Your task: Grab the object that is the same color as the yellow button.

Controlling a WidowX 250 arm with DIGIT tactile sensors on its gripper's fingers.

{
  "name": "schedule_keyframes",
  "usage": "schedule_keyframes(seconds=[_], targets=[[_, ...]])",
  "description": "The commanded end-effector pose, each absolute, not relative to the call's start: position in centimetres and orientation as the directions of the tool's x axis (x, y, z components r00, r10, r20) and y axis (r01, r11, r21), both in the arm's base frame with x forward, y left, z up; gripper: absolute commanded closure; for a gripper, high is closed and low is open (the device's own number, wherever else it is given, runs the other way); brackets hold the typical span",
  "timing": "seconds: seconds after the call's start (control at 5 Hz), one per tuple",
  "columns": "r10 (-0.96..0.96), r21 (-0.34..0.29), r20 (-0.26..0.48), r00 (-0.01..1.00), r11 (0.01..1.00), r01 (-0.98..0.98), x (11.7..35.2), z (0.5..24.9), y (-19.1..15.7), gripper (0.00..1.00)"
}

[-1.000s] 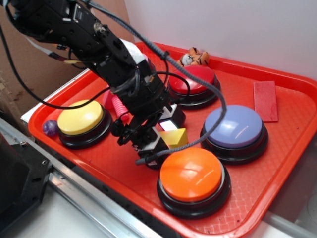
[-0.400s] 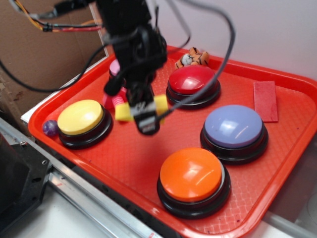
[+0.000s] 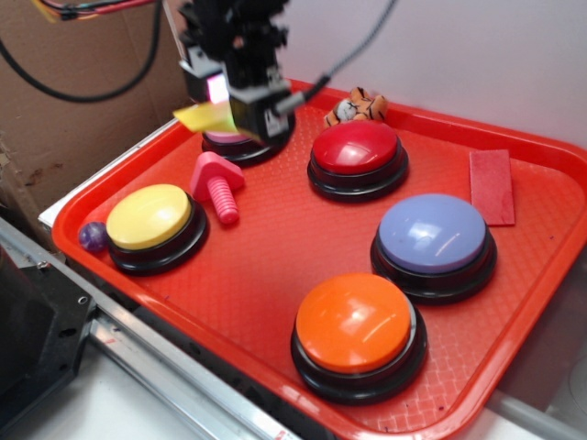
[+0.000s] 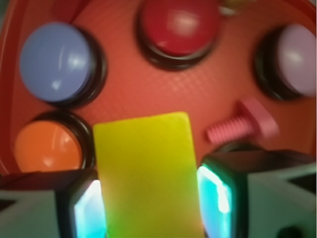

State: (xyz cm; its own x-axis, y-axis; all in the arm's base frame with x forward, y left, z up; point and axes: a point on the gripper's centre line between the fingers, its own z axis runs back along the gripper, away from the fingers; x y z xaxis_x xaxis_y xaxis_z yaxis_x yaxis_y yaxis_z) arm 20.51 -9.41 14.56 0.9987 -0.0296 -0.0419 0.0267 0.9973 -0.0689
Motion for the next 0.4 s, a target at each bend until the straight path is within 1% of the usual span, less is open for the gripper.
schedule_keyframes(seconds=[0.0,0.2], targets=[[0.135,-0.021,0.075,0.988,0.991,-0.134,20.61,18.07,-9.97,1.00],[0.178,-0.030,0.077,0.981,0.984,-0.176,20.33,17.59,-9.44,1.00]])
